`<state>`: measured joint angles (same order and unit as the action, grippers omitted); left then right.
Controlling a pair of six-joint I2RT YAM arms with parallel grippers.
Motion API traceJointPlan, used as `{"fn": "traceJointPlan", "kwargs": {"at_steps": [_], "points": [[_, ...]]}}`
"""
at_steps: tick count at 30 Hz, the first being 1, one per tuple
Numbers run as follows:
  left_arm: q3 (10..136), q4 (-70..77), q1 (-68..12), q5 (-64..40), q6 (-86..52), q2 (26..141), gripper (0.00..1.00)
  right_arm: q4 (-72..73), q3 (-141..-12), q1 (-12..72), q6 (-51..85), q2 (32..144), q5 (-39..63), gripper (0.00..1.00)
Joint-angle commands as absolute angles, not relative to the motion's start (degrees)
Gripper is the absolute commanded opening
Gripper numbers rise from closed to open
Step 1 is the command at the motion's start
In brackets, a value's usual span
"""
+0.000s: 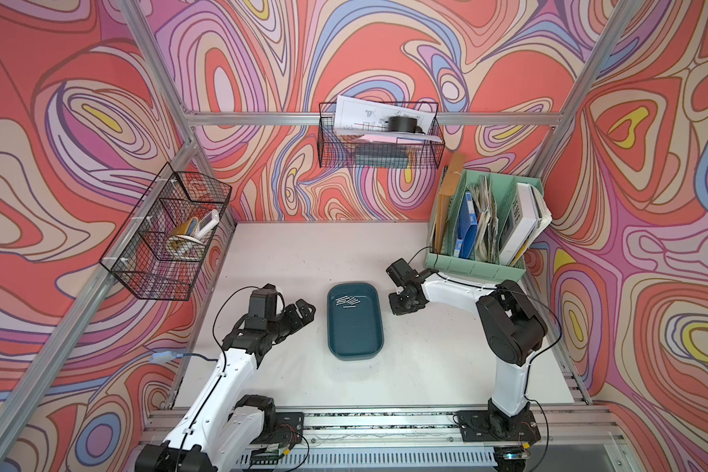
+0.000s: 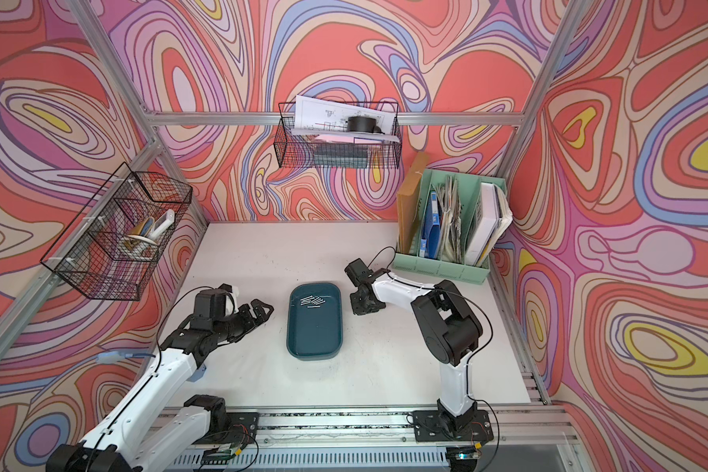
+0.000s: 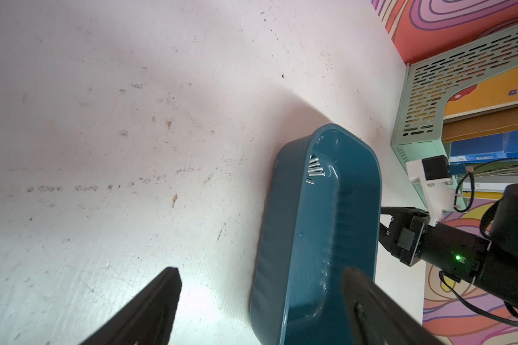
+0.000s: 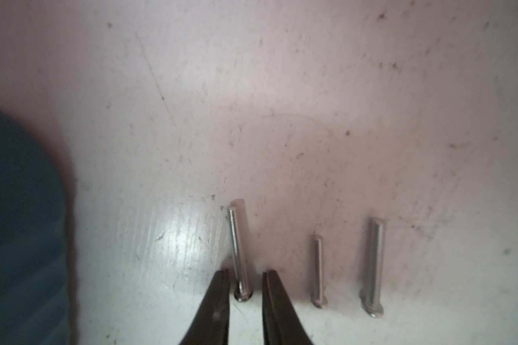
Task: Take out the screws from the storage box
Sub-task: Place the screw at the center of the board, then pick up the screw from the storage box.
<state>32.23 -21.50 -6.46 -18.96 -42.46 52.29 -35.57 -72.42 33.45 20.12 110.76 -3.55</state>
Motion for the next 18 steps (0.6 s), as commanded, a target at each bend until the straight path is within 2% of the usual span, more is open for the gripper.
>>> {"fn": "traceJointPlan", "kwargs": {"at_steps": [1, 5, 11, 15, 18], "points": [[31.7, -21.6, -6.5, -19.6, -42.5, 52.6, 0.90, -36.1, -72.3, 33.3, 20.4, 108.0, -3.1, 0.30], [31.7, -21.0, -6.6, -20.6, -42.5, 53.0, 0.90, -35.8, -73.7, 33.3, 19.4, 104.3, -1.7, 0.32], [31.9, -19.1, -6.9, -23.9, -42.4, 55.1, 0.88, -30.2, -74.1, 36.2, 13.7, 96.7, 5.9, 0.33], [32.1, -18.5, -7.5, -24.3, -42.5, 56.3, 0.88, -32.0, -79.1, 41.2, 8.9, 98.8, 6.6, 0.33], [32.2, -18.4, -8.1, -24.0, -42.8, 56.6, 0.88, -35.8, -85.3, 44.0, 9.1, 105.1, 5.7, 0.32]]}}
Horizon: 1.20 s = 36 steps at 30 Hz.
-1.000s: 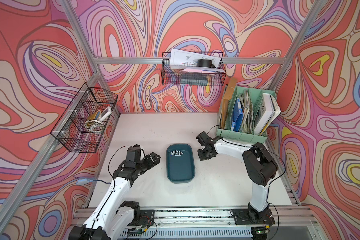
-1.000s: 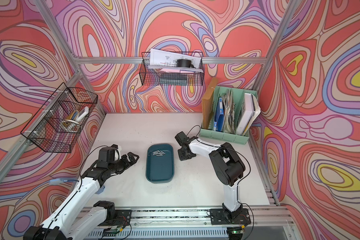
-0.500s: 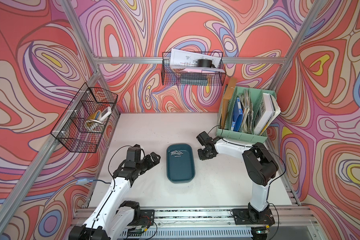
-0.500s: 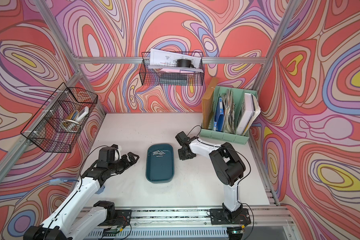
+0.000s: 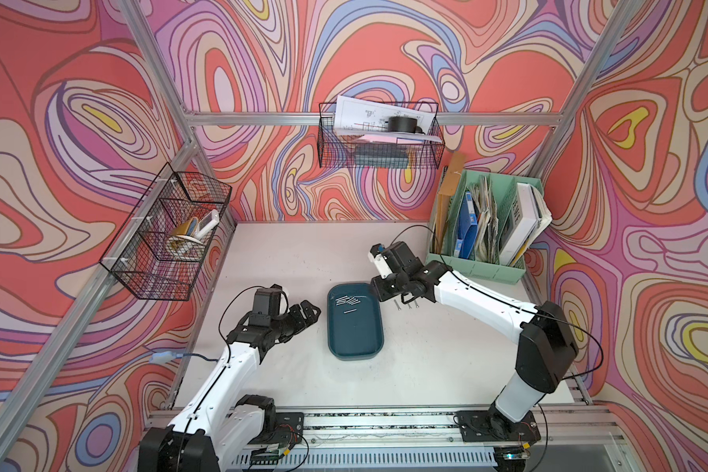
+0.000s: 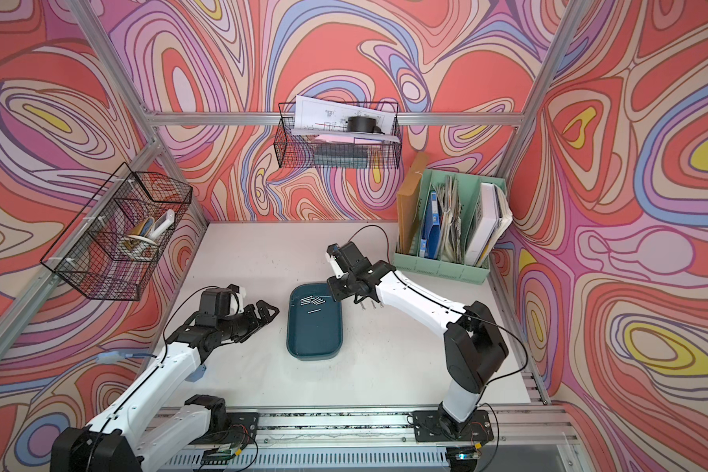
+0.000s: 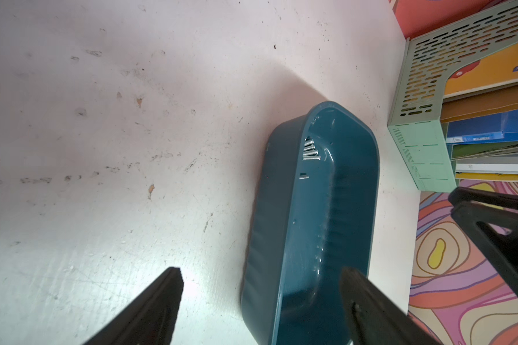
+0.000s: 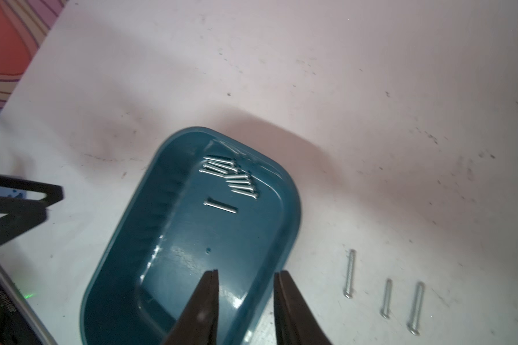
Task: Take out the screws from the storage box
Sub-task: Pick up the screw from the storage box.
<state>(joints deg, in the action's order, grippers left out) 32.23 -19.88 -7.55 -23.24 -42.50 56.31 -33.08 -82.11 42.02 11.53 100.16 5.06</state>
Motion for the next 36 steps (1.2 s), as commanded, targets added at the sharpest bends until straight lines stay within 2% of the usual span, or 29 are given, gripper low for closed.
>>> {"fn": "traceJointPlan", "kwargs": {"at_steps": [1, 4, 8, 14, 18, 25, 36], "points": [[32.1, -18.5, -8.2, -23.8, -42.9, 56.6, 0.88, -37.0, -87.7, 44.8, 10.2, 107.2, 5.3, 0.31], [32.2, -19.1, -8.3, -23.1, -42.9, 56.2, 0.87, -39.3, -93.4, 46.6, 17.4, 112.3, 2.6, 0.28], [32.1, -19.5, -8.4, -22.4, -43.0, 55.6, 0.88, -43.2, -97.5, 47.2, 34.3, 115.6, -2.4, 0.27], [31.8, -19.1, -8.4, -21.4, -43.4, 55.5, 0.87, -34.1, -90.5, 48.4, 61.1, 112.1, -1.1, 0.32], [31.1, -18.0, -8.5, -21.4, -44.6, 55.5, 0.87, -36.4, -91.9, 48.5, 76.9, 115.2, -0.3, 0.31], [30.8, -17.8, -8.5, -20.6, -45.2, 54.4, 0.87, -52.8, -107.4, 49.0, 83.7, 127.8, 2.7, 0.30], [30.8, -18.5, -8.6, -20.0, -44.6, 54.6, 0.87, -54.3, -107.5, 50.1, 88.0, 130.6, 1.1, 0.29]]}}
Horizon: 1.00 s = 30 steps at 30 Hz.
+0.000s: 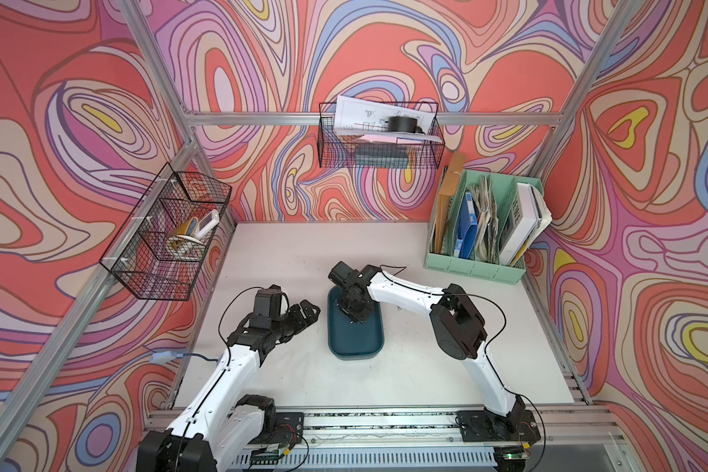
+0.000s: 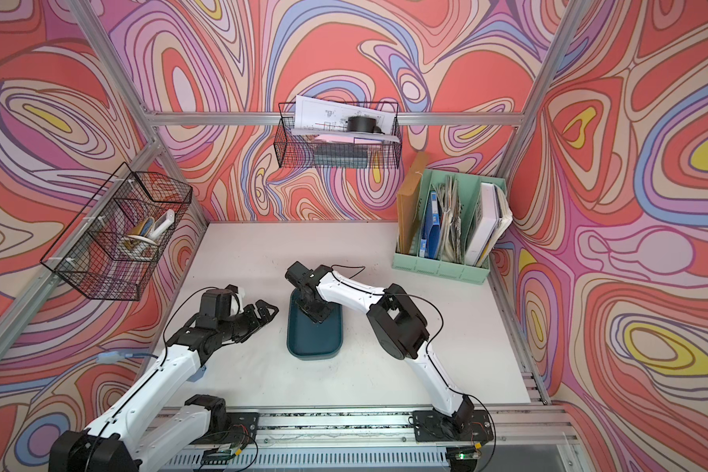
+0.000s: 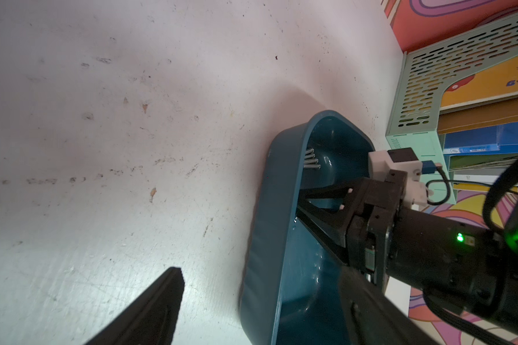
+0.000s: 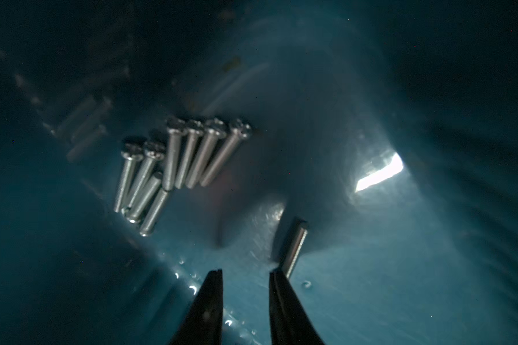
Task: Take out the screws from the storage box
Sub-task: Pick up the screw from the storage box.
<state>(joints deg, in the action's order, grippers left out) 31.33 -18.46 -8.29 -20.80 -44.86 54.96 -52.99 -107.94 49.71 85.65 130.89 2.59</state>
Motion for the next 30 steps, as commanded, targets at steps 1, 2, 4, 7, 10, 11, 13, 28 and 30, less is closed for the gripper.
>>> {"fn": "traceJointPlan", "kwargs": {"at_steps": [1, 2, 4, 7, 10, 11, 13, 28, 30], "points": [[30.8, -18.5, -8.6, -19.9, -44.6, 54.5, 0.87, -54.0, -107.0, 50.1, 88.3, 130.6, 1.1, 0.29], [30.8, -18.5, -8.6, -19.8, -44.6, 54.4, 0.87, -54.8, -106.8, 50.2, 89.0, 130.6, 1.1, 0.29], [30.7, -18.6, -8.6, -19.7, -44.5, 54.3, 0.87, -54.5, -106.2, 50.2, 89.1, 130.3, 0.8, 0.28], [30.5, -18.4, -8.6, -19.5, -44.6, 54.3, 0.87, -55.8, -105.5, 50.8, 90.1, 129.1, -1.0, 0.28], [30.4, -18.2, -8.6, -19.4, -44.6, 54.5, 0.87, -54.6, -104.5, 51.6, 90.1, 127.3, -3.5, 0.28], [30.3, -18.1, -8.6, -19.4, -44.5, 54.7, 0.87, -54.3, -104.6, 51.8, 89.7, 127.0, -4.3, 0.29], [30.2, -18.0, -8.6, -19.7, -44.5, 54.7, 0.87, -54.8, -105.5, 51.8, 89.2, 126.6, -5.6, 0.29], [30.1, -17.8, -8.6, -19.7, -43.9, 53.9, 0.87, -58.5, -105.3, 53.2, 79.0, 125.0, -10.9, 0.25], [30.1, -17.9, -8.5, -19.5, -43.6, 53.9, 0.87, -54.9, -103.6, 53.2, 72.6, 124.2, -11.3, 0.22]]}}
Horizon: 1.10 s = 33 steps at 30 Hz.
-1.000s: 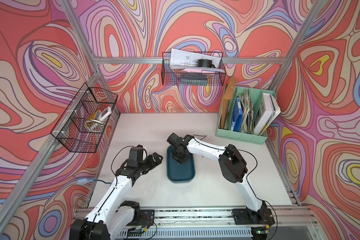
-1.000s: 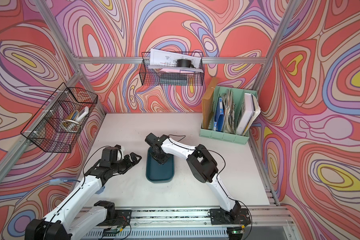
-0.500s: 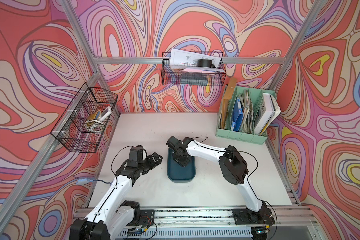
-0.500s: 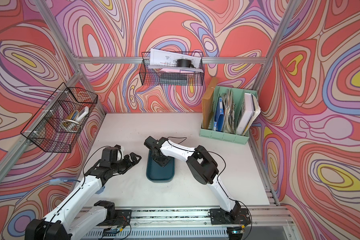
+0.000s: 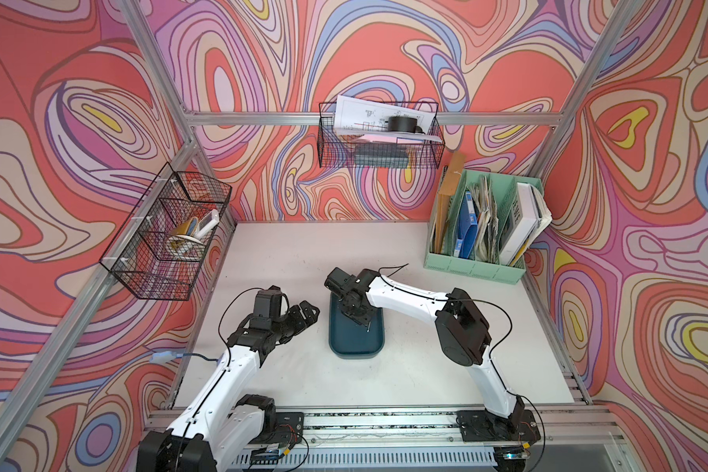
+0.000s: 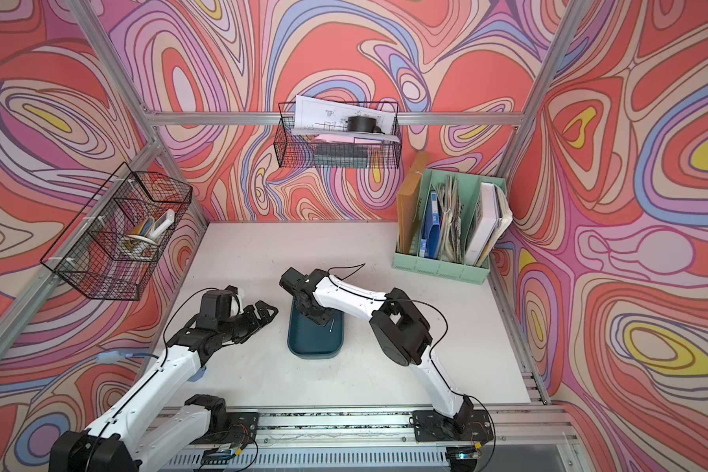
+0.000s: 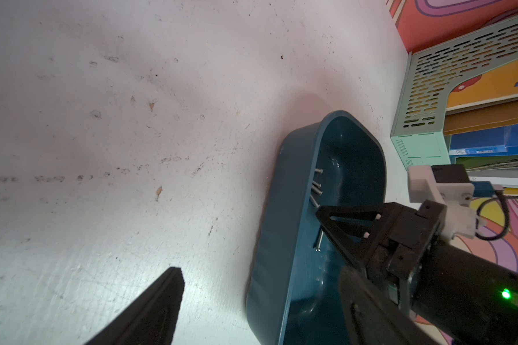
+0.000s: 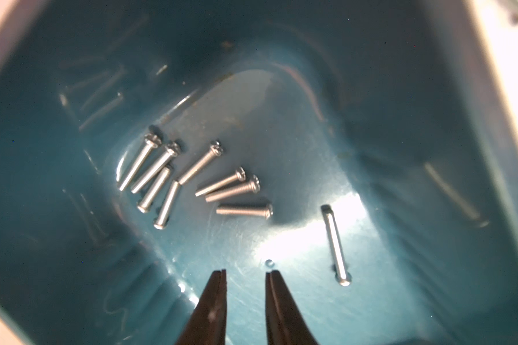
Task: Take out the screws from the storage box
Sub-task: Pick up the screw from the storage box.
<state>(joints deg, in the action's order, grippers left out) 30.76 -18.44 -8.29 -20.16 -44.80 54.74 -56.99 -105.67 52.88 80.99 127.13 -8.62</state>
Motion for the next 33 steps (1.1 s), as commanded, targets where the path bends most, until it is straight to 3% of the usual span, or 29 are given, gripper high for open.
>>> {"fn": "traceJointPlan", "kwargs": {"at_steps": [1, 6, 11, 14, 16, 20, 33], "points": [[30.1, -18.0, -8.6, -19.5, -43.5, 53.8, 0.87, -52.7, -102.7, 53.2, 69.0, 123.7, -11.2, 0.21], [30.1, -17.8, -8.6, -19.6, -43.4, 53.8, 0.88, -42.2, -97.0, 53.3, 53.1, 120.9, -11.2, 0.20], [30.1, -17.9, -8.5, -19.8, -43.3, 53.8, 0.87, -36.6, -93.5, 53.0, 39.4, 119.4, -7.9, 0.27], [30.1, -17.7, -8.6, -19.7, -43.3, 53.9, 0.88, -40.0, -96.7, 52.9, 33.6, 121.8, -7.5, 0.25], [30.1, -17.8, -8.6, -19.7, -43.3, 53.8, 0.88, -40.8, -97.7, 52.8, 30.5, 122.8, -7.1, 0.18], [30.1, -18.1, -8.6, -19.9, -43.2, 53.9, 0.88, -41.6, -98.2, 51.0, 26.5, 123.7, -4.5, 0.14], [30.1, -18.6, -8.6, -19.5, -43.2, 53.8, 0.88, -44.1, -95.7, 48.9, 21.3, 123.6, -4.9, 0.18]]}}
